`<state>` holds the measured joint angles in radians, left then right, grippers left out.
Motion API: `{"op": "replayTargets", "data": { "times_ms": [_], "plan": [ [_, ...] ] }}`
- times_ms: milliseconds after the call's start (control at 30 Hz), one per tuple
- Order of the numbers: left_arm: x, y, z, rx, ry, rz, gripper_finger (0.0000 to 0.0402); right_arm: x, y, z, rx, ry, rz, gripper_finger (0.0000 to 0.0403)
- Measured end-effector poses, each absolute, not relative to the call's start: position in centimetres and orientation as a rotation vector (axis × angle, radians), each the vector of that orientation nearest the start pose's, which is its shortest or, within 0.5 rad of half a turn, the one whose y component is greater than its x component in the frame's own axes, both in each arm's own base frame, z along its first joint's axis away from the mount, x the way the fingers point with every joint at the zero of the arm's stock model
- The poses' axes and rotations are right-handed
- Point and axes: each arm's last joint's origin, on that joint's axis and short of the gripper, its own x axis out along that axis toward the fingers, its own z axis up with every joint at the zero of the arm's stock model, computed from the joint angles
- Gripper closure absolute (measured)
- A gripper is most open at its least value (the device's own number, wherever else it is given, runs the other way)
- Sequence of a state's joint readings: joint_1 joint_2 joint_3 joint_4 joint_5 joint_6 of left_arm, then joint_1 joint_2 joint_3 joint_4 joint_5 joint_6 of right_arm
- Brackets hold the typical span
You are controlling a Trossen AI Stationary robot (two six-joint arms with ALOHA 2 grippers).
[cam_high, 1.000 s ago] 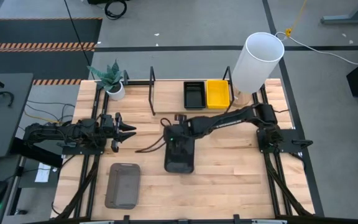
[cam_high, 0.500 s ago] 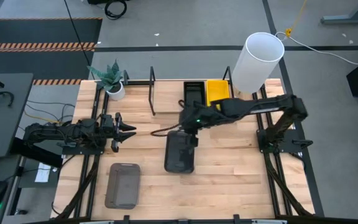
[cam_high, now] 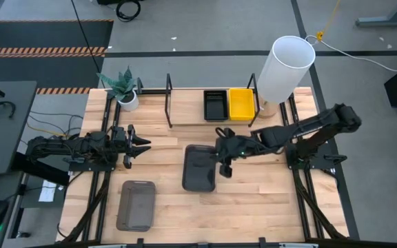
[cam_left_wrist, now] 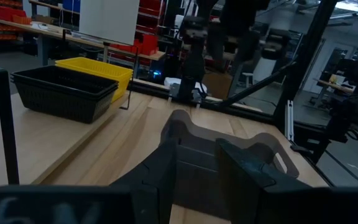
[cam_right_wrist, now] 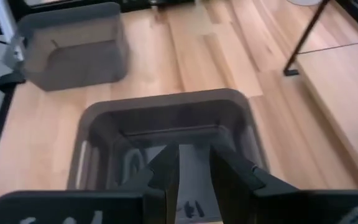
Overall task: Stack baskets on shelf by color
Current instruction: Stack the bottom gray bin on top of the top gray bin
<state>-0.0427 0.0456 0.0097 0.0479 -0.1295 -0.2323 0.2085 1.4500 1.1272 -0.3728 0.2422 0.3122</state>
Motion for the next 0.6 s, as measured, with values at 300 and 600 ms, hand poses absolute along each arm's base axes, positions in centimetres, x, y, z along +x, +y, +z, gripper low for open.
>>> {"op": "replayTargets", "data": {
  "times_ms": [300, 600],
  "plan": [
    [10.0, -0.1, 16.8, -0.233, -0.022, 0.085, 0.0285, 28.7, 8.9, 29.3, 0.139, 0.613, -0.01, 0.0309],
    [10.0, 0.0, 17.1, -0.242, -0.054, 0.081, 0.0285, 27.0, 11.9, 30.1, -0.046, 0.548, 0.033, 0.0309]
  ]
}}
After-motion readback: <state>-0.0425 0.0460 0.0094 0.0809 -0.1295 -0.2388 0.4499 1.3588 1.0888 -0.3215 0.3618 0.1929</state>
